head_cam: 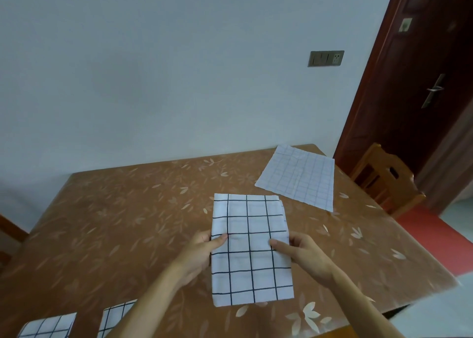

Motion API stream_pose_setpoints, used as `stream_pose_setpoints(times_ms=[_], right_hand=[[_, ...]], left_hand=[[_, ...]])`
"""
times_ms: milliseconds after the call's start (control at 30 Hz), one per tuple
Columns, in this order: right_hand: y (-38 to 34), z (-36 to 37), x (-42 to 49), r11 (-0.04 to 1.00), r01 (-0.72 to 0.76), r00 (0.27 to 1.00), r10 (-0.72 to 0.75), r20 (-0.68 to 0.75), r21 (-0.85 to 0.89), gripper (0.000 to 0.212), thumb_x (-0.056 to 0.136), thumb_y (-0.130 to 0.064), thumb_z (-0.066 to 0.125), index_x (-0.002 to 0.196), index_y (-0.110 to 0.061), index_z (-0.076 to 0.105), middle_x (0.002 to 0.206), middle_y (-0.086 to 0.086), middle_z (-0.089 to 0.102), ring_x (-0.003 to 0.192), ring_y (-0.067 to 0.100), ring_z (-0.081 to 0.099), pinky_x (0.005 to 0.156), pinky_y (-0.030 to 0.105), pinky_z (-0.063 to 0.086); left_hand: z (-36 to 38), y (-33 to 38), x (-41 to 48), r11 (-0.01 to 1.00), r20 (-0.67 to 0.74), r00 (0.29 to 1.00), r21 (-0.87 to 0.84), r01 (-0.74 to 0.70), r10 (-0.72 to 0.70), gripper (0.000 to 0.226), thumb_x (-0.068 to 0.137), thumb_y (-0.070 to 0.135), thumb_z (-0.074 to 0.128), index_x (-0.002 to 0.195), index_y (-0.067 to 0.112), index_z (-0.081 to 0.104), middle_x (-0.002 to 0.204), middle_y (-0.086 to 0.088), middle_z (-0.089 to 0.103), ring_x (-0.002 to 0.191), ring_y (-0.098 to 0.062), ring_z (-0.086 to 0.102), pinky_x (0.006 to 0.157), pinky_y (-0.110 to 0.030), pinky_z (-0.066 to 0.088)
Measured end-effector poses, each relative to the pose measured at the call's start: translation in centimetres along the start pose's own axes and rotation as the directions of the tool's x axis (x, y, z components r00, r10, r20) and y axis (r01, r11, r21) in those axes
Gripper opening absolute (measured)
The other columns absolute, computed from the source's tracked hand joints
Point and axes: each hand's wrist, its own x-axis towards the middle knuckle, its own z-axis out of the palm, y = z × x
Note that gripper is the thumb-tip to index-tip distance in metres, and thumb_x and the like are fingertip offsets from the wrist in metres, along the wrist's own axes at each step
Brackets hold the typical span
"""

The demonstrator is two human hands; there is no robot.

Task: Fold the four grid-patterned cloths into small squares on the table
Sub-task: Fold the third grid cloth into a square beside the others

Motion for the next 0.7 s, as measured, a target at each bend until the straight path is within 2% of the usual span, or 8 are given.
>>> stream_pose_setpoints(times_ms=[100,167,267,333,533,700], right_hand=[[0.1,0.5,0.1,1.0,0.008,0.999,-0.009,-0.036,-0.025,0.03,0.096,-0.035,0.063,0.112,-0.011,0.071,0.108,0.0,0.077,0.099,0.019,0.074,0.094,0.042,0.057],[0.5,0.7,0.2,1.0,0.015,0.998,-0.017,-0.062,-0.02,0.029,0.097,-0.036,0.062,0.113,-0.013,0.071,0.108,-0.001,0.077,0.099,0.018,0.074,0.094,0.042,0.057],[1.0,0.9,0.2,1.0,0.008,0.995,-0.007,-0.099,0.007,0.029,0.096,-0.035,0.062,0.114,-0.014,0.07,0.108,-0.001,0.077,0.098,0.019,0.075,0.093,0.044,0.058],[1.4,1.0,0.4,1.0,-0.009,0.994,0.01,-0.106,0.013,0.03,0.095,-0.036,0.065,0.114,-0.014,0.069,0.106,0.0,0.078,0.096,0.02,0.075,0.092,0.045,0.058],[2.2,1.0,0.9,0.998,-0.046,0.996,0.048,-0.069,0.031,0.024,0.096,-0.027,0.065,0.116,-0.013,0.067,0.105,0.003,0.078,0.095,0.023,0.075,0.086,0.043,0.061],[3.0,1.4,1.9,0.989,-0.122,0.991,0.126,-0.051,0.087,0.021,0.098,-0.019,0.062,0.116,-0.008,0.064,0.103,0.009,0.078,0.094,0.026,0.075,0.083,0.042,0.061]], left_hand=[[-0.6,-0.7,0.4,0.998,-0.001,0.999,-0.039,0.049,-0.049,0.034,0.092,0.032,0.068,0.121,0.015,0.071,0.134,-0.009,0.065,0.122,-0.024,0.063,0.11,-0.048,0.044],[-0.6,-0.8,0.4,0.996,0.01,0.997,-0.046,0.076,-0.076,0.035,0.092,0.032,0.068,0.123,0.016,0.069,0.131,-0.006,0.067,0.12,-0.023,0.065,0.107,-0.046,0.048],[-0.2,-0.8,-0.3,0.993,-0.036,0.999,0.111,0.04,-0.036,0.027,0.094,0.027,0.067,0.119,0.019,0.068,0.117,0.003,0.075,0.105,-0.012,0.071,0.082,-0.025,0.057],[-0.5,-1.2,-0.5,0.979,-0.083,0.996,0.205,-0.001,0.018,0.025,0.093,0.024,0.068,0.117,0.017,0.069,0.113,0.003,0.076,0.099,-0.01,0.073,0.072,-0.02,0.055],[-1.8,-2.1,-0.7,0.991,-0.16,0.987,0.132,0.016,0.005,0.022,0.092,0.015,0.07,0.113,0.013,0.07,0.106,0.0,0.078,0.098,-0.015,0.074,0.071,-0.021,0.056],[-2.9,-3.0,-0.5,0.994,-0.206,0.978,0.103,0.046,-0.024,0.018,0.096,0.016,0.064,0.113,0.013,0.07,0.106,-0.002,0.078,0.098,-0.018,0.074,0.085,-0.036,0.061]])
